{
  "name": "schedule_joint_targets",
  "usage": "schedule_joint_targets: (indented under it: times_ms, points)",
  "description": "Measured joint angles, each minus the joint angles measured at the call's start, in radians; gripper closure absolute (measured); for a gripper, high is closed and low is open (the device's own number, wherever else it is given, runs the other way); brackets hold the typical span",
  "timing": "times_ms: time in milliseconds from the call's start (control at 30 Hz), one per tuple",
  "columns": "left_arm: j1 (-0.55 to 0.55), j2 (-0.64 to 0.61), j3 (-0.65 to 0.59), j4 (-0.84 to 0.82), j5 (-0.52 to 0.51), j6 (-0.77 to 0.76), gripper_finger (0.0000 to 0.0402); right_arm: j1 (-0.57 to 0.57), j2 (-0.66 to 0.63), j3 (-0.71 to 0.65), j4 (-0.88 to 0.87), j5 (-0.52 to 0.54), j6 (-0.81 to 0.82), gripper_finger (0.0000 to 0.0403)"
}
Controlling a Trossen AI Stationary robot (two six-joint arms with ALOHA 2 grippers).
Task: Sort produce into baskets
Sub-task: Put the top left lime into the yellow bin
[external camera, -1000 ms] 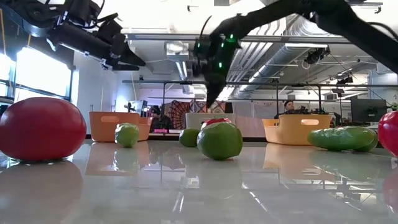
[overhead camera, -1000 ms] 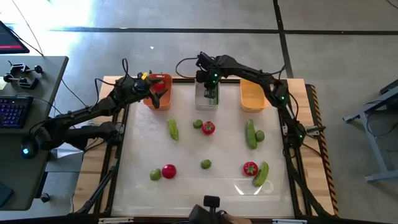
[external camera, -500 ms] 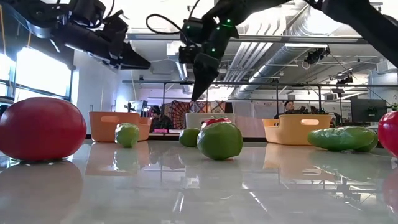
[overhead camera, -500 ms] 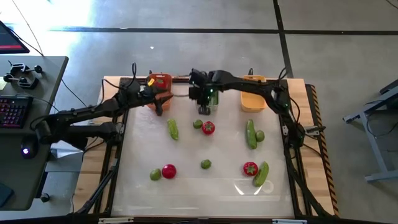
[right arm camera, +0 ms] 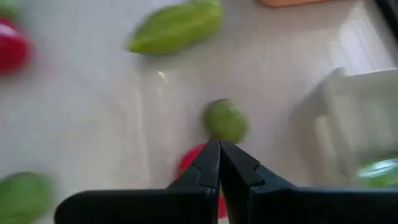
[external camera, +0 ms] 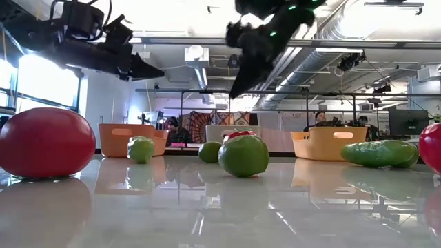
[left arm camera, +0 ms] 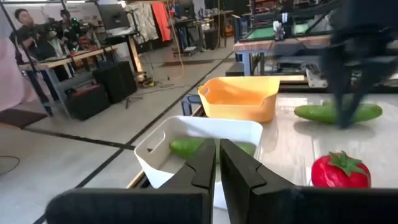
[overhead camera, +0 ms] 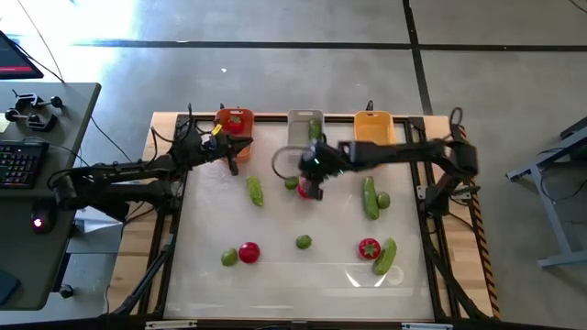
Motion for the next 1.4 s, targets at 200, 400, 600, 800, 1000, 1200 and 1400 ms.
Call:
schedule_joint_targets:
  times_ms: [200,400,600,800,1000,1200,1400]
  points:
    - [-0.004,0.000,-0.024,0.003,0.005,0.000,0.0401,0.131,-0.095,-0.236,0.220,0.015,0.173,0.0403]
    - [-0.029,0.000,-0.024,0.008,0.009,0.058,0.0401,0.254,-0.089,-0.321,0.375,0.145,0.231,0.0400]
    - [-0.052,-0.001,-0.024,0.034,0.009,0.060,0.0401,0.265,-0.026,-0.274,0.402,0.328,0.213,0.0358]
    - [-0.057,-0.001,-0.024,0.042,0.010,0.078,0.0401,0.195,0.076,-0.157,0.371,0.324,0.205,0.0271]
    - [-0.057,-0.001,-0.024,0.033,0.009,0.078,0.0401,0.121,0.207,-0.011,0.257,0.311,0.230,0.0179]
    - [-0.058,-0.001,-0.024,0.027,0.009,0.058,0.0401,0.075,0.323,0.178,0.048,0.306,0.277,0.0113]
    - [-0.059,-0.001,-0.023,-0.001,0.009,0.044,0.0401,0.042,0.415,0.314,-0.129,0.274,0.284,0.0099]
